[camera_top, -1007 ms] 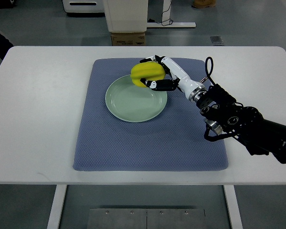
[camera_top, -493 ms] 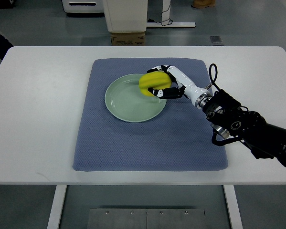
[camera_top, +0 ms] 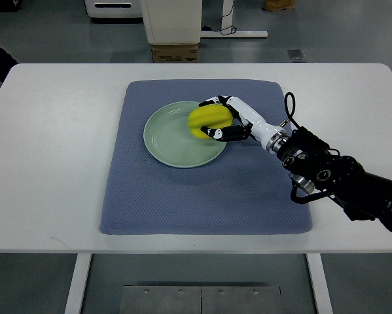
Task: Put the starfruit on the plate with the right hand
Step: 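Carry the starfruit over the green plate and lower it, then open the right hand to release the starfruit onto the plate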
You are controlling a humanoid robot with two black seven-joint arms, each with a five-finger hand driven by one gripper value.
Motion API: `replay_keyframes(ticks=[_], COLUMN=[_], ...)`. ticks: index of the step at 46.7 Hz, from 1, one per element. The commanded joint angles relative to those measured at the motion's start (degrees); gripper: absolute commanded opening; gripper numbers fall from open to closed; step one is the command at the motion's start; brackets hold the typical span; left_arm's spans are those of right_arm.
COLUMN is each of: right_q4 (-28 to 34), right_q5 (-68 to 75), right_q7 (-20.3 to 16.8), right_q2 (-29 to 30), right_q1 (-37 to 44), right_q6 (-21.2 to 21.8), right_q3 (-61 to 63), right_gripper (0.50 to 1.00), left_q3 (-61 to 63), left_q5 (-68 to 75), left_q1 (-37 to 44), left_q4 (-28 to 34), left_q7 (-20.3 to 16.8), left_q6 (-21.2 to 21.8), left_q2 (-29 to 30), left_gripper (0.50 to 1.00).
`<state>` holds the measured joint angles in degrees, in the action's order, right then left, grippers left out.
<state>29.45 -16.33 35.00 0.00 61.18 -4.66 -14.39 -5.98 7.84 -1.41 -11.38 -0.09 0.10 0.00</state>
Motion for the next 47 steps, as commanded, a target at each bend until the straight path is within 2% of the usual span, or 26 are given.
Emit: replay_keyframes(ticks=[1,2,3,47], right_q4=[0.00,0.00,0.00,0.70], right_q5=[-0.02,-0.02,-0.02,0.07], right_q7=[0.00,0.00,0.00,0.00], right_q2=[0.00,0.00,0.00,0.00], right_q1=[0.08,0.08,0.08,0.61], right_q6=[0.53,0.61,0.70,1.58], right_q3=[-0.02,-0.02,-0.02,0.16], right_gripper=[0.918,0.970,0.995,1.000], left_q3=[0.01,0.01,0.01,0.01], left_q5=[0.07,-0.01,-0.01,-0.01], left_q1=[0.00,0.00,0.00,0.00], left_q4=[-0.05,0.04,0.04,-0.04], left_q7=[0.00,0.00,0.00,0.00], left_q6=[-0.01,-0.01,-0.01,-0.01], left_q2=[0.00,0.00,0.00,0.00], left_gripper=[1.000,1.000,1.000,1.000])
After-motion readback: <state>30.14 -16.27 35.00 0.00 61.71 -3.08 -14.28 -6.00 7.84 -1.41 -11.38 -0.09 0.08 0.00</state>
